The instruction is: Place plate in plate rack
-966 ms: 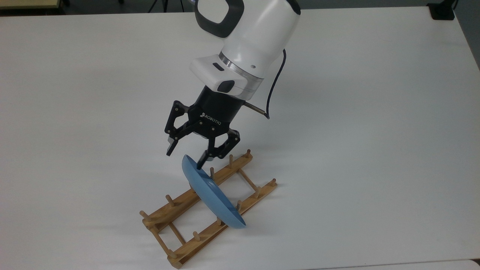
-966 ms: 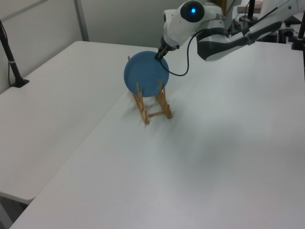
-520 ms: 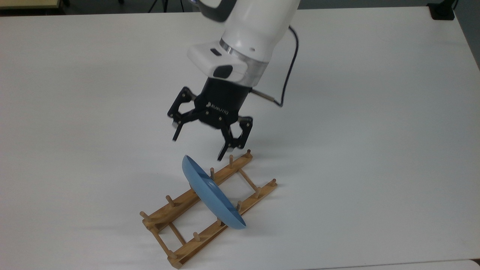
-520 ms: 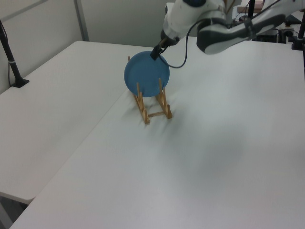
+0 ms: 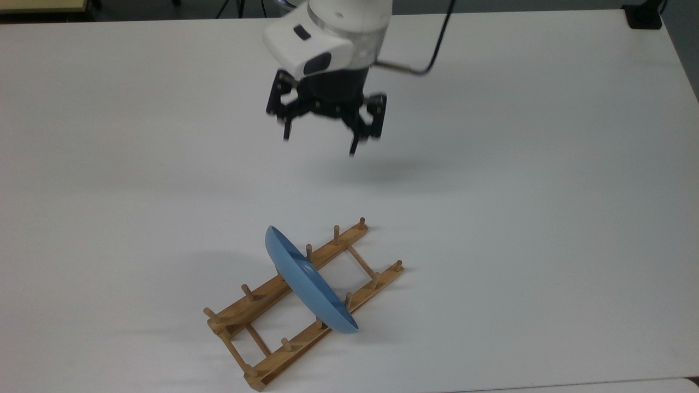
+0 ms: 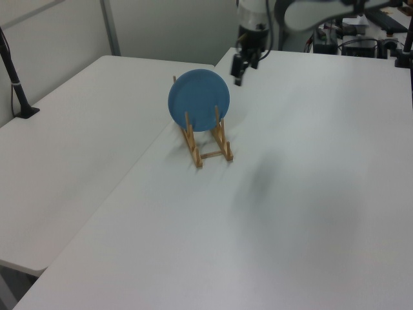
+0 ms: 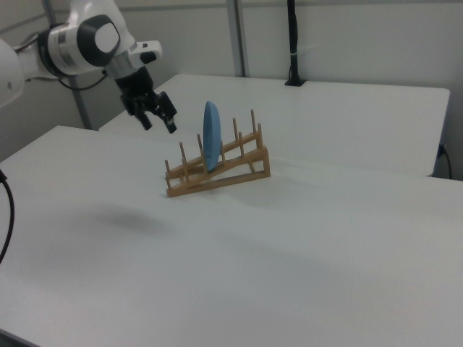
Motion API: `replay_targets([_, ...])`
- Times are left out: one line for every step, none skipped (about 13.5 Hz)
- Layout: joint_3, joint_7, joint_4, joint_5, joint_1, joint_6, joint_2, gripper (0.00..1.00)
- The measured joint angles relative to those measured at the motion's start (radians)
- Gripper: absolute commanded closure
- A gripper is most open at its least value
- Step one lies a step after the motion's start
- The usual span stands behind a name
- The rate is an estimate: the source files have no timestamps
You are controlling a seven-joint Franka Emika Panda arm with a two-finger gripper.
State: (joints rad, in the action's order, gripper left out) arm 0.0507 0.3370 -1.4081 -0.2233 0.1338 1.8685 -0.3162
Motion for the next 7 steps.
replay_targets([-0.002, -0.06, -0.013, 0.036, -0.002, -0.057, 0.027, 0.0])
replay_targets([-0.004, -0.105, -0.038, 0.063, -0.005, -0.097, 0.057, 0.0])
replay_targets([-0.004, -0.139, -0.075, 0.086, -0.012, -0.123, 0.093, 0.0])
replay_targets([-0.005, -0.165, -0.123, 0.105, -0.025, -0.137, 0.135, 0.0])
replay_targets([-0.006, -0.206, -0.202, 0.124, -0.056, -0.141, 0.204, 0.0])
replay_targets([-0.006, -0.242, -0.261, 0.131, -0.086, -0.154, 0.26, 0.0])
replay_targets([-0.005, -0.261, -0.289, 0.132, -0.106, -0.182, 0.294, 0.0])
